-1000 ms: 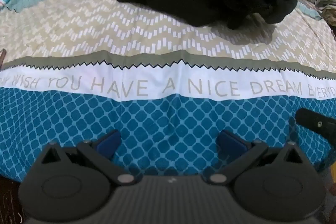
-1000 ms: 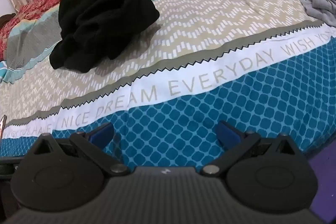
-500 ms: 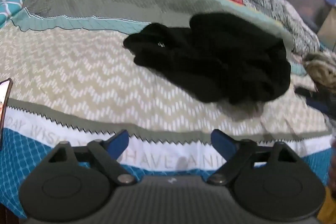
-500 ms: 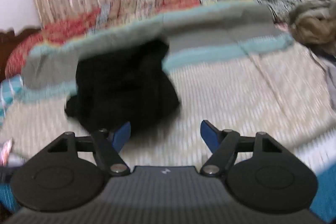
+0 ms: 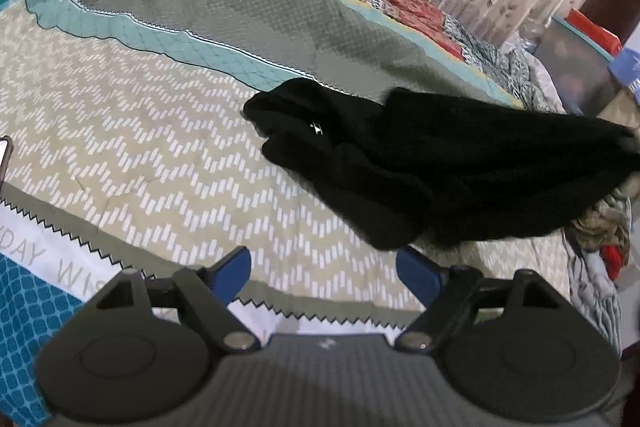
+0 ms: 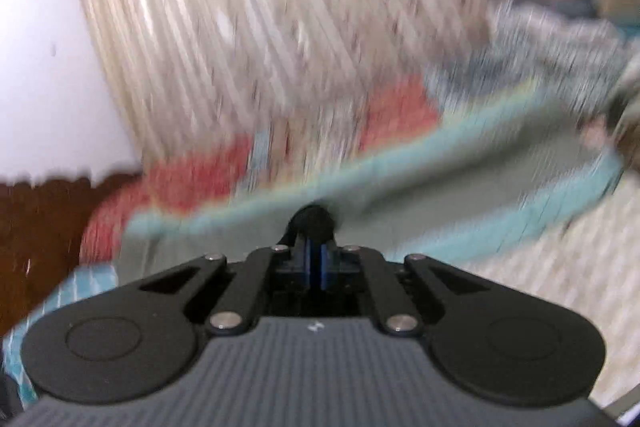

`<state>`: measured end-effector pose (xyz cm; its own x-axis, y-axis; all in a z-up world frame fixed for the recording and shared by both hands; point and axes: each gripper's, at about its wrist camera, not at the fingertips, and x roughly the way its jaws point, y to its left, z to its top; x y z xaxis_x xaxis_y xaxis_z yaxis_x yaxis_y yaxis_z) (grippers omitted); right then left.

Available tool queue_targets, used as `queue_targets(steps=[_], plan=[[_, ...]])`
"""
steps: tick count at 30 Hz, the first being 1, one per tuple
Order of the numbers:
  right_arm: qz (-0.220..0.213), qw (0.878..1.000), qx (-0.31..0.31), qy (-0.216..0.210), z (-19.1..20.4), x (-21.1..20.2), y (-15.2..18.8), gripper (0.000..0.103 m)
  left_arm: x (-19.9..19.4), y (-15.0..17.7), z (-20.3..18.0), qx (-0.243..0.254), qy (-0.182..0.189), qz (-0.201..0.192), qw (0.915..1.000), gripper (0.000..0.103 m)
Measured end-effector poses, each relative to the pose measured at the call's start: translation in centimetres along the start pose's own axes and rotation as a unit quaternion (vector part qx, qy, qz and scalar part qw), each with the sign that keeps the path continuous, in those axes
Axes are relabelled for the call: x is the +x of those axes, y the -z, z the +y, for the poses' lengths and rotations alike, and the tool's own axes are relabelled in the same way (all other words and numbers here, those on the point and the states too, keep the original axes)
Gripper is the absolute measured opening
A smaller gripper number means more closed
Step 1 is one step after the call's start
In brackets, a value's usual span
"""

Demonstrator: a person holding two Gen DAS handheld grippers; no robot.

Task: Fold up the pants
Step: 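Move both grippers toward the bunched black pants on the bed, then close the right gripper on the black pants while the left gripper grasps another edge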

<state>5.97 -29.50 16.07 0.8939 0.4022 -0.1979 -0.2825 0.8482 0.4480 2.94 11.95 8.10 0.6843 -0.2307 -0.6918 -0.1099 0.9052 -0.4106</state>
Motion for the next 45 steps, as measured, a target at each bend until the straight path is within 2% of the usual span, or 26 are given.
queue_targets(steps=[3,7,9,12,13,15,17,19,20,21,22,23,24,25,29,31,33,34,37,39,40,41,42,43,45], plan=[[-0.064,0.998,-0.003,0.029,-0.6,-4.5,-3.2,0.007,0.1,0.2,-0.4,0.001,0.010,-0.004,0.9999,0.082],[-0.117,0.991,0.009,0.058,-1.9,-9.2,-4.8,0.007,0.8,0.9,-1.5,0.020,0.014,0.009,0.9997,0.082],[-0.116,0.991,0.008,0.073,-2.6,-9.4,-4.8,0.007,1.6,0.9,-2.2,0.024,0.022,0.019,0.9993,0.083],[-0.084,0.994,0.016,0.073,-3.4,-8.3,-5.0,0.007,3.9,0.8,-4.5,0.060,0.023,0.029,0.9975,0.084],[-0.077,0.994,0.012,0.076,-3.2,-8.1,-5.1,0.007,4.7,0.8,-5.5,0.078,0.018,0.029,0.9964,0.086],[-0.078,0.994,-0.006,0.081,-2.6,-8.4,-5.2,0.007,6.6,1.0,-7.5,0.118,0.007,0.028,0.9925,0.096],[-0.085,0.993,-0.007,0.077,-2.8,-9.9,-5.7,0.007,8.9,1.5,-8.5,0.142,-0.021,0.030,0.9892,0.097],[-0.086,0.994,-0.001,0.075,-2.9,-10.3,-5.9,0.007,11.5,1.5,-8.8,0.139,-0.032,0.051,0.9884,0.097],[-0.084,0.994,0.004,0.074,-3.4,-10.3,-6.3,0.007,12.6,1.6,-8.7,0.135,-0.034,0.061,0.9883,0.090],[-0.082,0.994,0.011,0.073,-3.7,-10.3,-6.5,0.007,13.7,1.7,-8.4,0.125,-0.033,0.071,0.9891,0.058],[-0.079,0.994,0.017,0.076,-4.1,-10.3,-6.5,0.007,14.7,1.7,-7.9,0.101,-0.011,0.086,0.9911,0.041],[-0.076,0.994,0.021,0.080,-4.6,-10.2,-6.5,0.007,15.0,1.4,-7.3,0.070,0.022,0.096,0.9926,0.014],[-0.071,0.993,0.025,0.086,-5.0,-10.0,-6.3,0.007,14.9,0.9,-6.8,0.035,0.050,0.099,0.9933,0.013],[-0.067,0.993,0.027,0.091,-5.3,-9.8,-6.0,0.007,14.2,0.2,-6.5,0.014,0.051,0.084,0.9950,0.012],[-0.039,0.995,0.052,0.081,-6.2,-8.9,-5.5,0.007,9.2,-3.5,-5.3,0.014,0.059,0.003,0.9982,0.009],[-0.032,0.996,0.052,0.062,-6.1,-8.6,-5.4,0.007,4.5,-5.7,-4.2,0.001,0.069,-0.057,0.9960,0.008],[-0.024,0.997,0.049,0.047,-5.6,-7.9,-4.9,0.008,-0.4,-7.5,-3.1,-0.001,0.066,-0.114,0.9912,0.008],[-0.018,0.998,0.050,0.038,-5.5,-7.6,-4.6,0.008,-3.2,-8.1,-2.3,0.000,0.049,-0.147,0.9879,0.008],[0.020,0.997,0.072,0.012,-4.8,-5.1,-2.7,0.008,-9.7,-10.2,0.5,-0.022,0.012,-0.240,0.9705,0.008],[0.063,0.994,0.086,-0.003,-4.1,-2.5,-0.7,0.008,-11.6,-11.5,0.9,-0.026,-0.022,-0.267,0.9631,0.004],[0.079,0.993,0.089,-0.007,-3.8,-1.4,0.3,0.008,-11.9,-12.1,0.9,-0.006,-0.046,-0.271,0.9615,0.004],[0.098,0.991,0.088,-0.010,-3.4,0.0,1.6,0.012,-11.4,-12.4,0.7,0.007,-0.062,-0.257,0.9643,0.009],[0.118,0.990,0.080,-0.006,-3.0,1.4,2.9,0.012,-10.5,-12.5,0.8,0.005,-0.080,-0.231,0.9697,0.017],[0.147,0.987,0.060,0.006,-2.4,2.9,4.5,0.013,-9.5,-12.0,0.8,-0.002,-0.093,-0.202,0.9748,0.020],[0.210,0.977,0.004,0.044,-1.4,5.1,7.7,0.015,-7.8,-10.1,1.0,-0.012,-0.079,-0.165,0.9831,0.021]])
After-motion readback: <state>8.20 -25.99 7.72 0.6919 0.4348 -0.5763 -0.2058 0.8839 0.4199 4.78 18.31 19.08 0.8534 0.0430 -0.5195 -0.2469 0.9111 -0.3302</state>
